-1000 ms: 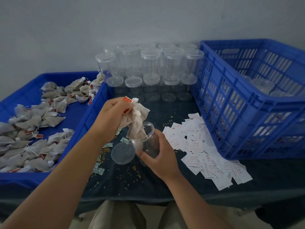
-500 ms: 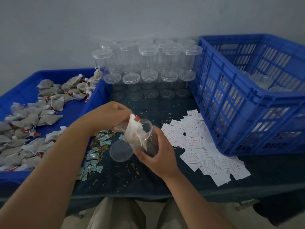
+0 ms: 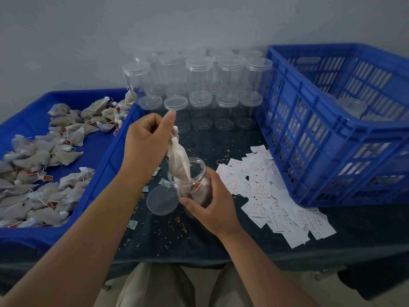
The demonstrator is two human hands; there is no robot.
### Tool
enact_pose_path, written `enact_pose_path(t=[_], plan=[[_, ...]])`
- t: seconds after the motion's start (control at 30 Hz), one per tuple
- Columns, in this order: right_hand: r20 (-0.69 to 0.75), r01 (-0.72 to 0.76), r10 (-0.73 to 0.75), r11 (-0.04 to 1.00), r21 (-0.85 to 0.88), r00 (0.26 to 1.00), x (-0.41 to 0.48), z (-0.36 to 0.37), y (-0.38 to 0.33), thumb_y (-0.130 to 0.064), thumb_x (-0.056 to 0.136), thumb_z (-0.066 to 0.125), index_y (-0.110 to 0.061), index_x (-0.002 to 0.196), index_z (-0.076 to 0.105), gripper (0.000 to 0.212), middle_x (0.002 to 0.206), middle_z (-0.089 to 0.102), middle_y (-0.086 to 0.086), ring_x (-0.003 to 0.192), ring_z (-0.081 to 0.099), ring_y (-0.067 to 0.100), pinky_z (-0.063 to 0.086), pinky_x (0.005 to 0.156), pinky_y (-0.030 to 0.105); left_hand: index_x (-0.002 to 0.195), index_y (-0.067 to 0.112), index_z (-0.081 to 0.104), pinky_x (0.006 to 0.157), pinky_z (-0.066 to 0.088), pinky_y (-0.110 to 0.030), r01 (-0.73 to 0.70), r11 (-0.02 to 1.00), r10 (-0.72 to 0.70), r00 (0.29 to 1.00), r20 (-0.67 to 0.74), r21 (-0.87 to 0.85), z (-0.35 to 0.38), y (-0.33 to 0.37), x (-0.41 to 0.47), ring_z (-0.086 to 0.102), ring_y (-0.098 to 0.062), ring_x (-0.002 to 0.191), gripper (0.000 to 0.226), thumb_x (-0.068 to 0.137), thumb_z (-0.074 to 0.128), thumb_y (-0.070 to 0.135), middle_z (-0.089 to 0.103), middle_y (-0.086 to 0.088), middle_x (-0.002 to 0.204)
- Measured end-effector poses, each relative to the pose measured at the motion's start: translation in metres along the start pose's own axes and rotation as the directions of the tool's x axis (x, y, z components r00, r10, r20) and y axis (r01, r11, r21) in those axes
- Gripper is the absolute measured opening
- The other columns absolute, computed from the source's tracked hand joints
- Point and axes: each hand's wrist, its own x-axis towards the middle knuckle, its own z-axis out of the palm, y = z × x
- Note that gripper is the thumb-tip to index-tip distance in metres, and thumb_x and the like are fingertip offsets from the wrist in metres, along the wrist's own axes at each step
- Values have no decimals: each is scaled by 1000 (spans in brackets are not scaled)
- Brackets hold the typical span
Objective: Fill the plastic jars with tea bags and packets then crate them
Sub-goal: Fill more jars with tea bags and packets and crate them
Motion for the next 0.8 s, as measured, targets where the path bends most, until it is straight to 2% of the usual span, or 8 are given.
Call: enact_pose_path(t=[0.1,0.2,0.33,0.4,0.5,0.6,0.7,0.8], plan=[[7,8,-8,1000,-23,1000,-1,1,-1,-73,81,78,-31,149,49,85,138,63,-23,126,65,6,60,100,33,76,10,67,48,41,-9,12,1000,-11,1000,-10,25,1,-3,2,52,-1,50,54,99,63,58,62,7,58],[10,0,0,1000,-12,1000,-2,0,-1,-74,81,77,-32,149,49,86,138,63,-22,127,65,7,58,100,32,65,20,61,47,40,-12,-61,968,23,988,156,243,3,-7,-3,50,-2,48,57,91,65,70,60,8,56],[5,-56,56,998,-19,998,0,0,-2,-74,78,80,-37,144,50,81,126,68,-17,112,71,10,62,88,37,64,23,65,54,41,-23,-68,938,-54,940,338,341,3,-4,-17,53,-3,45,79,83,36,93,64,7,56],[-3,-60,60,998,10,998,0,1,0,-67,81,84,-35,144,52,77,126,70,-14,112,72,14,63,88,41,73,30,73,60,45,-25,23,965,-126,914,386,262,-2,1,-16,59,-4,51,67,93,36,83,69,1,64],[-17,-59,59,998,32,998,0,-1,-1,-63,83,84,-35,142,52,73,126,71,-13,110,73,14,63,87,42,89,41,77,61,51,-16,-1,983,-100,843,529,186,-18,4,-10,68,0,70,17,101,66,43,75,10,85],[-24,-56,57,998,21,998,-1,-2,-3,-69,81,81,-37,143,51,76,126,70,-16,110,72,12,63,87,38,118,50,70,70,60,-20,18,995,-77,749,658,95,-31,6,-4,74,-6,96,40,97,72,15,74,20,109],[-29,-48,48,999,26,998,-1,-2,-2,-68,80,82,-33,145,51,80,127,68,-18,112,71,11,63,89,37,137,47,56,77,63,-28,5,997,-56,769,637,83,-35,9,-1,76,-11,97,56,94,78,19,77,13,107],[-44,-45,47,998,49,998,-1,-2,-2,-62,80,84,-33,144,51,78,129,67,-18,115,70,11,62,92,37,113,41,69,70,55,-14,-141,969,4,833,554,204,-27,12,-8,74,1,85,28,88,82,38,78,19,93]])
